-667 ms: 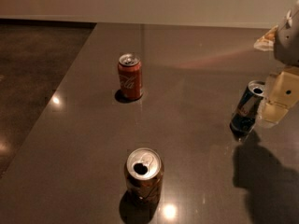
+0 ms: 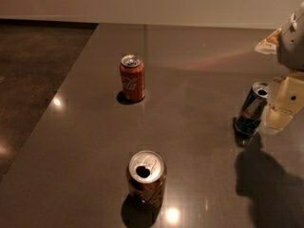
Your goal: Move orange can near coke can
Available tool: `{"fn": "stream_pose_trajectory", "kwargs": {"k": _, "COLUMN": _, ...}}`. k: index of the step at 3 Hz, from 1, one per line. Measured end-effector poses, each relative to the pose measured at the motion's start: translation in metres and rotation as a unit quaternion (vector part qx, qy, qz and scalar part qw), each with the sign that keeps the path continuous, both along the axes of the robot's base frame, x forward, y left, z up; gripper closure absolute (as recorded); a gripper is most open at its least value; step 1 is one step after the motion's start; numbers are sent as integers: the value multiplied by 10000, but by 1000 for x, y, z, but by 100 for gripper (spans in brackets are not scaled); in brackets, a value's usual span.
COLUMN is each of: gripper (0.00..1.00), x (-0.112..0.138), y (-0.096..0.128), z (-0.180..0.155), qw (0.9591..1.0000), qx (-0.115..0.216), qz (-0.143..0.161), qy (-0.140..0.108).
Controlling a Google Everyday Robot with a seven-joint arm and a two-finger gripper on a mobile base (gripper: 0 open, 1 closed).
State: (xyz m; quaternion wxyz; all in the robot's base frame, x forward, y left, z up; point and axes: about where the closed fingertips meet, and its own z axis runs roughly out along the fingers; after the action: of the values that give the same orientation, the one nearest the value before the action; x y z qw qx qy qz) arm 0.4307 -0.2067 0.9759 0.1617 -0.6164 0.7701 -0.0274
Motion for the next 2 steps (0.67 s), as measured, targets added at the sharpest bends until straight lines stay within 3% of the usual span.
{"fn": "stream_pose_trajectory", "kwargs": {"k": 1, "gripper": 0, "x": -19, "y": 14, "z": -3, "qw": 9995, "qx": 138, "qz": 268, "qy": 12}}
{"fn": "stream_pose_trajectory", "kwargs": {"k": 2, "gripper": 0, "x": -70, "y": 69, "z": -20, "qw": 9928, "qx": 781, "qz": 867, "qy": 263}}
